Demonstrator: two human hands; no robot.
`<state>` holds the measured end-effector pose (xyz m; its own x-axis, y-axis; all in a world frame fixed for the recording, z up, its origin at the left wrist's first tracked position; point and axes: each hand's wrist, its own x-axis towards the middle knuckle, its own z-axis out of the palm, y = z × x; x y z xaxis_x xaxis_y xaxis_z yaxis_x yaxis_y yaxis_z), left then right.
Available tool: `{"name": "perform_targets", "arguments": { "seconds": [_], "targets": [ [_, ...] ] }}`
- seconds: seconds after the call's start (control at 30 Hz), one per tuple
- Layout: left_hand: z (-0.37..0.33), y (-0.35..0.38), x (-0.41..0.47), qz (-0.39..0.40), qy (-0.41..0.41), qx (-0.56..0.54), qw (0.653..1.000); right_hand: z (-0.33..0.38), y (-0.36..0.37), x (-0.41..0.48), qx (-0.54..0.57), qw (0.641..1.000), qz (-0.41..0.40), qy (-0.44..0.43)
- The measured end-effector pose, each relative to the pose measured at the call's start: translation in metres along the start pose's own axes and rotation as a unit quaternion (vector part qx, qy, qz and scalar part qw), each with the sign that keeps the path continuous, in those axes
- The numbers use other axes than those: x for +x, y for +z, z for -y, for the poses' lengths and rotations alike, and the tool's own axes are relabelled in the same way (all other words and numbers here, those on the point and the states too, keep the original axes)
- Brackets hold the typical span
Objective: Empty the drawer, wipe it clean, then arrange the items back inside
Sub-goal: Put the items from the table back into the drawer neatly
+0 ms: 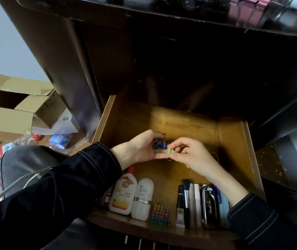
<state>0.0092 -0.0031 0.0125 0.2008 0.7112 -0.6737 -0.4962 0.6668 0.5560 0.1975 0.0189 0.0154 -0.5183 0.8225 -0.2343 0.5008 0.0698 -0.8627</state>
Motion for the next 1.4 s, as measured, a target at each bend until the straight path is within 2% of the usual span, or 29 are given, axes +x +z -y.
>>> {"name": "perform_targets", "arguments": {
  "seconds": [0.1, 0.23, 0.4, 0.5, 0.57, 0.67, 0.77, 0.93, 1.03, 1.1, 1.27, 1.4],
  "targets": [
    [0.000, -0.001, 0.001, -0.012, -0.002, -0.010, 1.000, 0.001, 0.000, -0.002, -0.005, 1.000, 0.001, 0.005],
    [-0.003, -0.004, 0.001, -0.081, 0.014, 0.006, 0.997, 0.005, -0.002, -0.003, 0.056, 0.997, -0.047, 0.002],
    [0.000, 0.002, -0.004, 0.017, -0.026, 0.145, 0.989, 0.005, -0.006, -0.004, 0.074, 0.993, -0.097, -0.005],
    [0.000, 0.002, -0.002, 0.051, -0.021, 0.161, 0.985, 0.004, -0.006, -0.003, 0.121, 0.988, -0.092, 0.029],
    [0.001, 0.001, 0.000, 0.045, -0.003, 0.160, 0.986, 0.003, -0.005, -0.001, 0.125, 0.989, -0.069, 0.043],
    [0.002, 0.001, 0.002, 0.008, 0.015, 0.166, 0.986, 0.003, -0.003, -0.002, 0.063, 0.996, -0.051, 0.033],
    [0.003, 0.001, 0.001, -0.014, 0.021, 0.192, 0.981, 0.003, -0.001, -0.004, -0.046, 0.996, -0.079, -0.018],
    [0.003, 0.005, -0.004, -0.033, 0.023, 0.203, 0.978, 0.002, -0.001, -0.005, -0.116, 0.988, -0.085, -0.057],
    [0.001, 0.004, -0.001, -0.107, 0.057, 0.174, 0.977, -0.002, -0.005, -0.006, -0.144, 0.989, -0.036, -0.020],
    [-0.001, 0.001, 0.001, -0.132, 0.074, 0.164, 0.975, -0.003, -0.005, -0.008, -0.177, 0.983, 0.049, 0.007],
    [0.001, 0.002, 0.001, -0.117, 0.050, 0.177, 0.976, -0.002, 0.009, -0.018, -0.242, 0.934, 0.263, 0.027],
    [0.001, 0.002, 0.001, -0.112, 0.051, 0.177, 0.976, -0.003, 0.015, -0.023, -0.259, 0.910, 0.323, 0.028]
  ]
}}
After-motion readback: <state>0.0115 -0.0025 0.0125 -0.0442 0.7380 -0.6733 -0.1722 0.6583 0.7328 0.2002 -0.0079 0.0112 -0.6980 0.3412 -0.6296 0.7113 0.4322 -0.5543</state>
